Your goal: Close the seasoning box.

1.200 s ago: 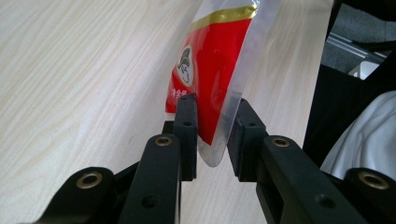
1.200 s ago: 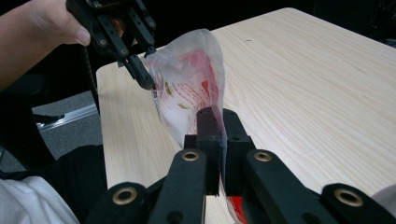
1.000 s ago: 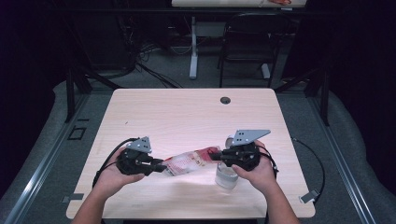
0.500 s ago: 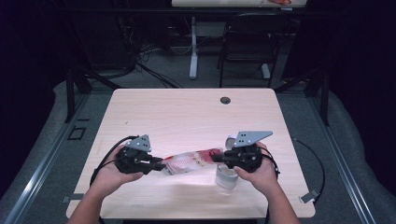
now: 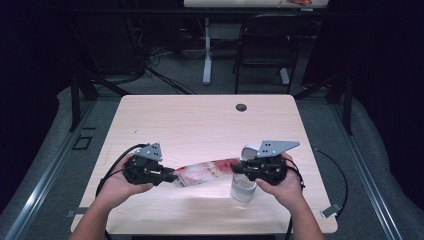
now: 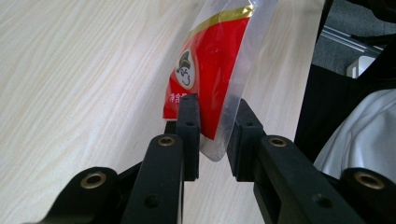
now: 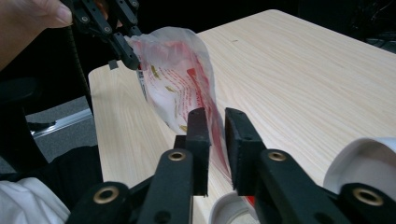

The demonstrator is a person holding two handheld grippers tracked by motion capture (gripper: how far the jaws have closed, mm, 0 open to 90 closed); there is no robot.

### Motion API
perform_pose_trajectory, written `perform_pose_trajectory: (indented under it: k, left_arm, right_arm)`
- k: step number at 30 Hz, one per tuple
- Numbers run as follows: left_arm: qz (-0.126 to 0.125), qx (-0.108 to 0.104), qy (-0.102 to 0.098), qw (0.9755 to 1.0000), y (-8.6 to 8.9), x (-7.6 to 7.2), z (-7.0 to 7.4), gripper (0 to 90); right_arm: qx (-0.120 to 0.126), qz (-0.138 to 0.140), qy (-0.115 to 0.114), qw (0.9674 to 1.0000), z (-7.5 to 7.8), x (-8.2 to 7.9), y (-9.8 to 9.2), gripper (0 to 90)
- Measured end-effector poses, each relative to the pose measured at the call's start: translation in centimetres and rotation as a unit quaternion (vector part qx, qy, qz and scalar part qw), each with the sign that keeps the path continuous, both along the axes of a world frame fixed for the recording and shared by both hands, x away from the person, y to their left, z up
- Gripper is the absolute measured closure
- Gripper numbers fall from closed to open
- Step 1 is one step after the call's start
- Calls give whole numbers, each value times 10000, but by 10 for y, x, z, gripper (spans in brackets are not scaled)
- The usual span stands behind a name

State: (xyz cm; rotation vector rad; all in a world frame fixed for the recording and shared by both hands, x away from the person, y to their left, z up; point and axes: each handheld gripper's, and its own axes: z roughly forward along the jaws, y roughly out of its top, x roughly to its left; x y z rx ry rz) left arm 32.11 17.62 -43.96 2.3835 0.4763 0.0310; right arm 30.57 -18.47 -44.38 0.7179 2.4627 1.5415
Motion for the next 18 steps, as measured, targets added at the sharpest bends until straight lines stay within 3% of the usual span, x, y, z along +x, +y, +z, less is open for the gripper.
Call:
perform_pose_trajectory:
  k: [8, 18]
  left_arm:
    - [-50, -33, -5, 10000, -1, -3, 9, 777]
    - [-65, 78, 65, 9999, -4, -4, 17, 779]
  right_arm:
    - [82, 91, 39, 9999, 2, -2, -4, 885]
    - [147, 122, 154, 9997, 0, -3, -6, 889]
